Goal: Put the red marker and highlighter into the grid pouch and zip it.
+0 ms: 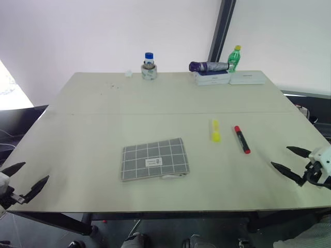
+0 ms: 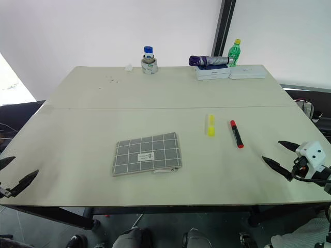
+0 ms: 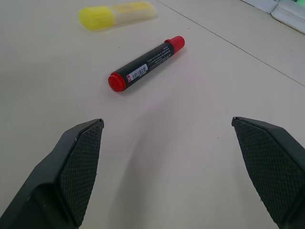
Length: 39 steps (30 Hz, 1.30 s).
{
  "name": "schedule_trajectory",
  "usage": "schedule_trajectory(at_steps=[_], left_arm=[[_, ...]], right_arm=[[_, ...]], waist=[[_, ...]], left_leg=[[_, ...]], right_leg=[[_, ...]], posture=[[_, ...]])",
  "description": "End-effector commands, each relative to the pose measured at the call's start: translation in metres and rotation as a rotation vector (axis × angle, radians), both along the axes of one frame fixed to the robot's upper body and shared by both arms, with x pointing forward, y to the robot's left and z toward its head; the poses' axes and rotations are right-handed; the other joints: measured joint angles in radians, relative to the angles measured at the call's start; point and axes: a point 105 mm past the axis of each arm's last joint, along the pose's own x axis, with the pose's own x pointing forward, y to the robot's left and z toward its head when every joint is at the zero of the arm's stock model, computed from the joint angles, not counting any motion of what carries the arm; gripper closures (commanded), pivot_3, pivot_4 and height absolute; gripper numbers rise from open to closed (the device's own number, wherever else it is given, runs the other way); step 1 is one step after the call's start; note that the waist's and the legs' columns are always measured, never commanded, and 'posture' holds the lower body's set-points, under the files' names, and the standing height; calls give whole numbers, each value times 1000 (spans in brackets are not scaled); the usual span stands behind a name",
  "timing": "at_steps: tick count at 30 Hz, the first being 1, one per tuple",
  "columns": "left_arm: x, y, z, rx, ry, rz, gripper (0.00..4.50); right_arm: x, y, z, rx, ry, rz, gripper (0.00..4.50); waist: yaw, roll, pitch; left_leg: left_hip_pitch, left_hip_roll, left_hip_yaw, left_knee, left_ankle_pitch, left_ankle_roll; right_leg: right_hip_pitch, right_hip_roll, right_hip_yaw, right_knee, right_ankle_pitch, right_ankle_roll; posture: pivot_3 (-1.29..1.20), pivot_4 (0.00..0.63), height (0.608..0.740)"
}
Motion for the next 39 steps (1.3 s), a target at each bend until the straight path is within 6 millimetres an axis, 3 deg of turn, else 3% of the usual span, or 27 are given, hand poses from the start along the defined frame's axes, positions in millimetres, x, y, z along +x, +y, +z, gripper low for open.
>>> schedule_trajectory(at_steps=[1, 2, 5, 11, 12, 15, 18, 23, 26, 34, 39], left_arm=[[1, -4, 10, 72, -34, -44, 8], [2, -5, 10, 93, -34, -56, 8], [5, -24, 7, 261, -30, -192, 0], [21, -47, 11, 482, -105, -343, 0], [24, -49, 12, 534, -122, -368, 0], [31, -61, 7, 677, -148, -473, 0], [40, -71, 8, 713, -202, -520, 0], [54, -94, 5, 760, -280, -622, 0], [60, -104, 6, 775, -323, -665, 0], [67, -142, -17, 811, -348, -888, 0], [70, -155, -27, 830, -358, -959, 0]], right_arm=[[5, 5, 11, 9, -43, 19, 24], [6, 7, 11, 22, -41, 24, 24], [10, 21, 15, 44, -54, 74, 824], [16, 68, 11, 91, -53, 210, 4118], [15, 78, 7, 90, -43, 238, 4457], [15, 109, 3, 133, -23, 308, 4457], [8, 148, -9, 131, 10, 408, 4457], [23, 183, -10, 158, -28, 429, 4457], [30, 191, -8, 157, -34, 434, 4457], [42, 211, -25, 29, 10, 477, 4457], [46, 227, -21, 27, -9, 501, 4457]], waist=[[-1, 0, 0], [-1, 0, 0], [0, 0, 0], [4, 0, 0], [7, 0, 0], [6, 0, 0], [5, 0, -1], [5, 0, -1], [6, 0, -1], [7, 0, -1], [6, 0, -1]], left_leg=[[0, 0, 0, 0, 0, 0], [0, 0, 0, 0, 0, 0], [0, 0, 0, 0, 0, 0], [0, 0, 0, 0, 0, 0], [0, 0, 0, 0, 0, 0], [0, 0, 0, 0, 0, 1], [-1, 0, 0, 0, 0, 1], [-1, 0, 1, 0, 1, 3], [-1, 0, 2, 1, 2, 3], [-1, 0, 3, 1, 2, 4], [-1, 1, 4, 2, 2, 3]], right_leg=[[0, 0, 0, 0, 0, 0], [0, 0, 0, 0, 0, 0], [0, 0, 0, 0, 1, 1], [0, 0, 0, 0, 1, 1], [0, 0, 0, 0, 1, 1], [0, 0, -1, 0, 1, 2], [0, 0, -1, 1, 2, 3], [1, 1, -1, 2, 2, 3], [1, 2, -1, 3, 2, 4], [1, 5, -1, 4, 2, 4], [1, 6, 0, 5, 2, 5]], posture=[[0, 150, 740], [0, 150, 740], [0, 150, 740], [0, 150, 740], [0, 150, 740], [0, 150, 740], [0, 150, 740], [0, 150, 740], [0, 150, 740], [0, 150, 740], [0, 150, 740]])
